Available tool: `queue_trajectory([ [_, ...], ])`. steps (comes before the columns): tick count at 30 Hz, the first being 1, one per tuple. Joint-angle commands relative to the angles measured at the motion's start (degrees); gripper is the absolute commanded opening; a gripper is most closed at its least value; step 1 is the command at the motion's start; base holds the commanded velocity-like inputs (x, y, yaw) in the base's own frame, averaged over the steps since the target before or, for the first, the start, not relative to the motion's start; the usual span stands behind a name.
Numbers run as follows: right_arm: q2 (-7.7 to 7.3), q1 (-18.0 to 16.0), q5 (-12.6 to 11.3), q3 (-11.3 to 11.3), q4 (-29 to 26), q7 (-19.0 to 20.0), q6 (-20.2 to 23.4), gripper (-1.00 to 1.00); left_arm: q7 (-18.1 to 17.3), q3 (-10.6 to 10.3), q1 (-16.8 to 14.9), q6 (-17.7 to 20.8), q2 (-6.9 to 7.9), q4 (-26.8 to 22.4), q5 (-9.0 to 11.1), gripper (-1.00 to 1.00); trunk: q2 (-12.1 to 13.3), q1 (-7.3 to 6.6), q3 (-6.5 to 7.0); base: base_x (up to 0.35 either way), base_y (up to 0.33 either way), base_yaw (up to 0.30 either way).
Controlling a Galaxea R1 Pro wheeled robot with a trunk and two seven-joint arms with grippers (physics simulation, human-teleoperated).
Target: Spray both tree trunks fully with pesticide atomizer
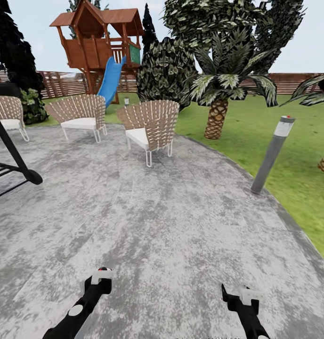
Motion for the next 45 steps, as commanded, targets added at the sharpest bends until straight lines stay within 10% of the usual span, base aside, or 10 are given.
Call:
queue_trajectory([
  [1,0.00,0.00,0.00,0.00,0.00,0.00,0.00,1.00,0.01,-0.01,0.00,0.01,0.01,-0.01,0.00,-1.00,0.00,0.00,0.00,0.000,0.000,-0.300],
  [45,0.00,0.00,0.00,0.00,0.07,0.07,0.00,1.00,0.07,0.01,1.14,0.40,0.02,-0.68,-0.05,-1.00,0.00,0.00,0.00,0.000,0.000,-0.300],
])
